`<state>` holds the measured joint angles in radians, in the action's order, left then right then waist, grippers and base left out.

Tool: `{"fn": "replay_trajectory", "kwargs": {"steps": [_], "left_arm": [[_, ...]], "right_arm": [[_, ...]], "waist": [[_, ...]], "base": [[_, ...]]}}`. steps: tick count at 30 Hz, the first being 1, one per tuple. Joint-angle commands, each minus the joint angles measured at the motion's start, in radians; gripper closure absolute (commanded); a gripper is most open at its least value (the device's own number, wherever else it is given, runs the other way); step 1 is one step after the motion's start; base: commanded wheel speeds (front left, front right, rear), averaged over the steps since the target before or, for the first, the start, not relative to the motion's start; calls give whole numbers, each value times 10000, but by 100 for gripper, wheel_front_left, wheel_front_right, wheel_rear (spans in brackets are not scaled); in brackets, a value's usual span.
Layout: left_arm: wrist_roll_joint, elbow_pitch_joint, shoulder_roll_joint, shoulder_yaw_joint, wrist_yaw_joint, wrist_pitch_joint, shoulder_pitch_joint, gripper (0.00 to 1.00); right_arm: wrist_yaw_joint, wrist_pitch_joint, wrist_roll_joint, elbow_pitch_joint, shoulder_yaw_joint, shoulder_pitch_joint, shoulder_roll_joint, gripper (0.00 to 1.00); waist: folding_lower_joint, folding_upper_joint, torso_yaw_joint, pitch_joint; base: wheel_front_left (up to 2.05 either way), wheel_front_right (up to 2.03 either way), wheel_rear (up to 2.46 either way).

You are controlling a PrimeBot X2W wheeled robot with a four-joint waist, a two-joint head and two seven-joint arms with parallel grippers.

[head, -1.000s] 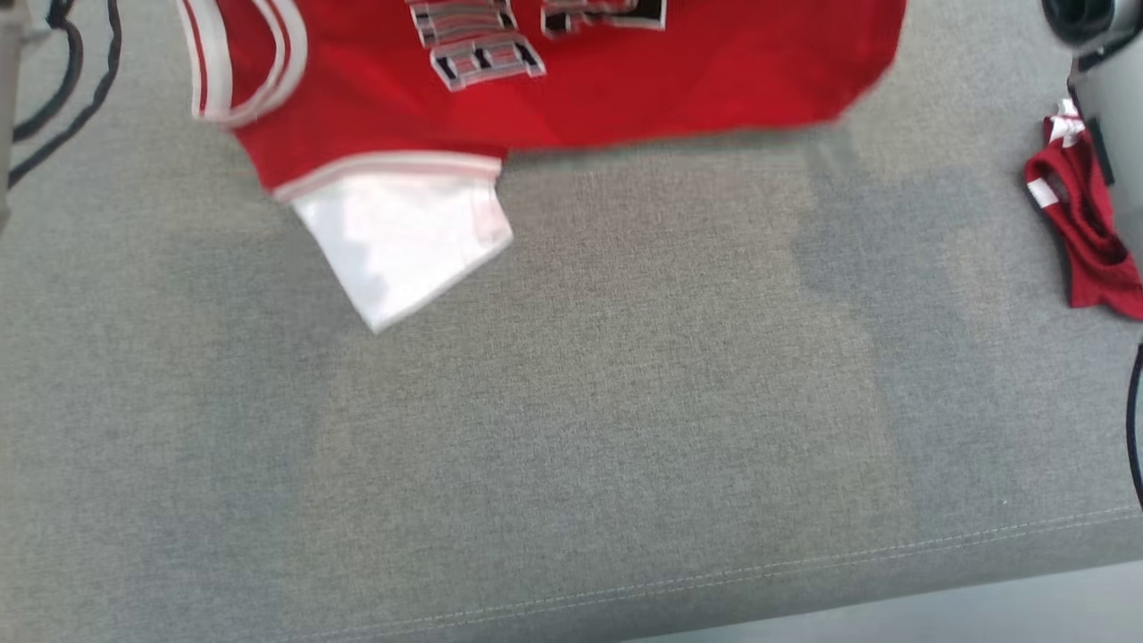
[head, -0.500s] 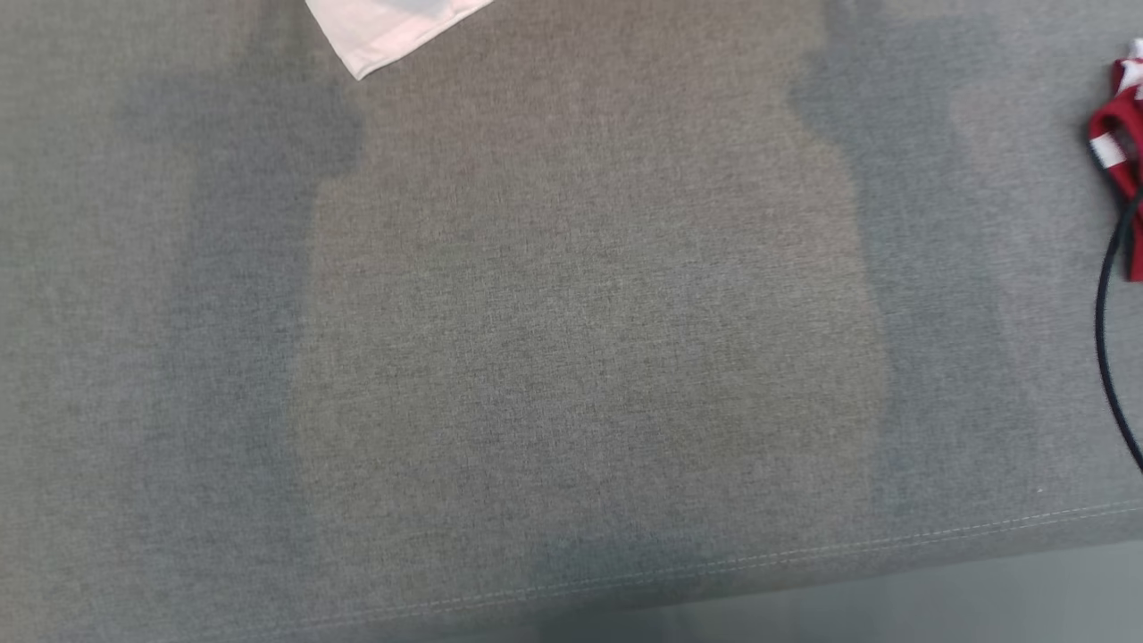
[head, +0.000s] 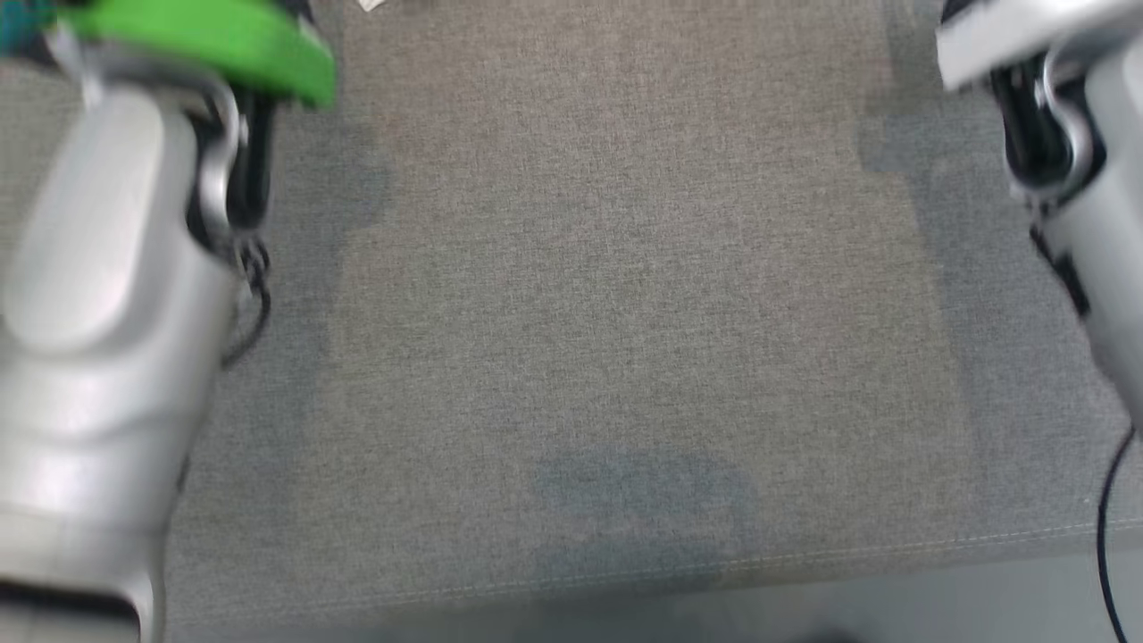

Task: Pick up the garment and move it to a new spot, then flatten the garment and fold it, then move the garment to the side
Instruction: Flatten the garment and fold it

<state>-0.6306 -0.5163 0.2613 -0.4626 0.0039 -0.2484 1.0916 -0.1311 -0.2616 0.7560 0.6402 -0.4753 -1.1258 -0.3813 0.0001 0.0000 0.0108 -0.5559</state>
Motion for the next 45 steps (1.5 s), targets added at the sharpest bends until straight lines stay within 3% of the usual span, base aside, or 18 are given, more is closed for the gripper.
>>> {"fn": "replay_trajectory", "kwargs": {"steps": [1,8,17,27,34,45], "left_arm": [[105,874,153,69,222,-107,-951,100],[102,4180,847,23,1290,-21,-4999,100],[-728,7606,1862,-58,2806,1333,-9518,100],[-1637,8869,2426,-631,3342,2762,-11812,100],[-2148,9440,2902,-981,3489,3560,-12964,100],[-2044,10249,3733,-824,3515,4069,-13021,100]], "right_arm": [[6,-30,72,-518,327,1002,-49,100],[5,-32,-139,-2320,1240,4335,162,100],[5,-30,-213,-3458,2272,8508,400,100],[5,-30,-316,-3433,2663,10816,180,100],[5,327,-394,-3737,2813,12118,88,100],[5,1089,-757,-4531,3438,12909,266,100]], "waist": [[-1,0,165,372],[-1,0,163,1078],[-1,0,312,2443],[-1,0,606,3554],[-1,0,598,4173],[-1,0,426,4307]], "base": [[0,0,0],[0,0,0],[0,0,0],[0,0,0],[0,0,0],[0,0,0]]}}
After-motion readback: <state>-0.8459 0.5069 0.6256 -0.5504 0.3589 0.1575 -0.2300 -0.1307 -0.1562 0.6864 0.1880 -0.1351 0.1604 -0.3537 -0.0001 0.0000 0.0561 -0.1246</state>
